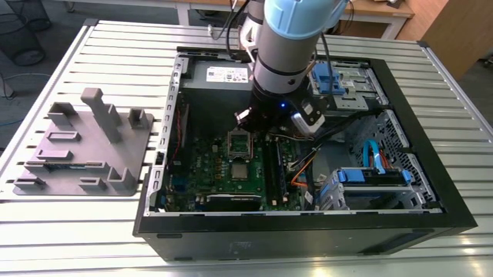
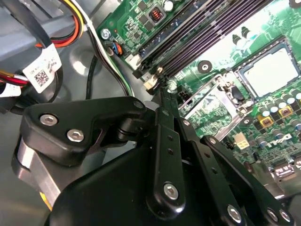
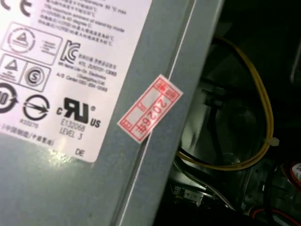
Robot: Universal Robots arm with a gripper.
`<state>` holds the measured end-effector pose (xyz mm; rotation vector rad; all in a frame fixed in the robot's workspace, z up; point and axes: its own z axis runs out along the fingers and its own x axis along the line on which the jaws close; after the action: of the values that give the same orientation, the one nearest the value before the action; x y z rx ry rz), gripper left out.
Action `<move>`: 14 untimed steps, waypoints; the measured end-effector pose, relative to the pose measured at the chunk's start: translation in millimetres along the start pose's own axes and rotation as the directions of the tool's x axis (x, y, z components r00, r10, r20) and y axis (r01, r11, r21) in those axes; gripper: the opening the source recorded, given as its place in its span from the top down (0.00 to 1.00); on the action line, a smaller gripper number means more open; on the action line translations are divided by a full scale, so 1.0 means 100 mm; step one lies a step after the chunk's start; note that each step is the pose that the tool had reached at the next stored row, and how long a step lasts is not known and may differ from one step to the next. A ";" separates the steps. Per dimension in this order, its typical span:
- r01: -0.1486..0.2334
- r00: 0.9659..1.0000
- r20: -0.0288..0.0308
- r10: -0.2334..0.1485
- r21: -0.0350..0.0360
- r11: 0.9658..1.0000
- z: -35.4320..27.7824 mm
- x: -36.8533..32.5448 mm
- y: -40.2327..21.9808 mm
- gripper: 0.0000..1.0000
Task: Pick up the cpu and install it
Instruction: 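Close the cpu cover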
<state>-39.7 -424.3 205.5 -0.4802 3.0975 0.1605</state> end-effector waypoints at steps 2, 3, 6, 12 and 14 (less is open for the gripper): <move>0.004 1.000 0.000 -0.004 0.000 1.000 0.014 0.003 0.008 0.89; 0.006 1.000 0.000 -0.006 0.000 1.000 0.021 0.006 0.011 0.89; 0.014 1.000 -0.001 -0.014 0.000 1.000 0.041 0.017 0.018 0.89; 0.022 1.000 -0.002 -0.022 0.000 1.000 0.037 0.032 0.023 0.89; 0.025 1.000 -0.003 -0.025 0.001 1.000 0.026 0.033 0.024 0.89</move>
<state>-43.6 -422.7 203.1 -0.5197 3.0924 0.1588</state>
